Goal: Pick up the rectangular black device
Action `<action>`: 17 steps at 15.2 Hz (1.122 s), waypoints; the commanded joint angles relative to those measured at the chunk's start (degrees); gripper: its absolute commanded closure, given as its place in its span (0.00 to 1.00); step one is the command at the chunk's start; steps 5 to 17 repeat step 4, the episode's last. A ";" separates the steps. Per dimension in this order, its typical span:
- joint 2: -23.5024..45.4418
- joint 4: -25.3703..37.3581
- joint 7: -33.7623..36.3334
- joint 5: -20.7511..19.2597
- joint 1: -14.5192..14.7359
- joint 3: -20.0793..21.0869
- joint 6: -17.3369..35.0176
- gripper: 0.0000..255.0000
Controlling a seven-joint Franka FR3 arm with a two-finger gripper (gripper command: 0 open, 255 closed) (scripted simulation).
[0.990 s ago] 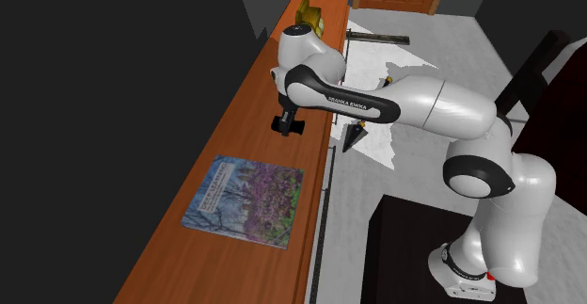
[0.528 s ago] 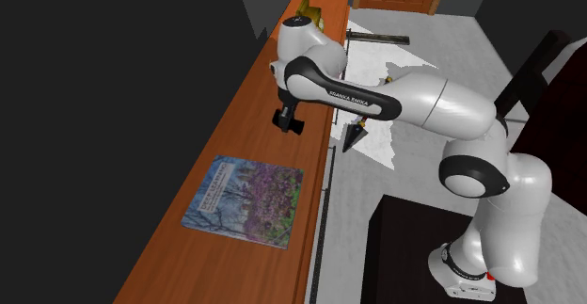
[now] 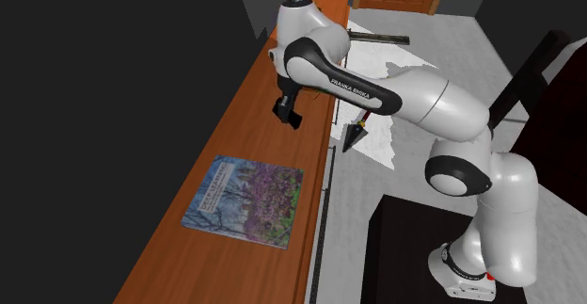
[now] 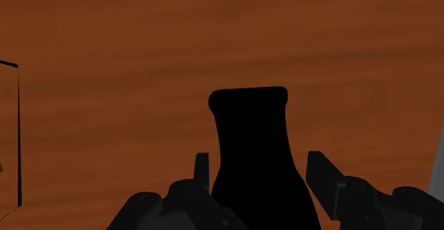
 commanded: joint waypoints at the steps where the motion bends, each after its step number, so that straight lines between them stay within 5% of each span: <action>1: 2.32 5.74 0.10 0.49 -0.82 0.12 -3.43 1.00; 3: 4.22 9.98 0.25 0.87 -1.46 0.28 -5.74 1.00; 17: 4.16 9.88 0.25 0.85 -1.45 0.28 -5.70 1.00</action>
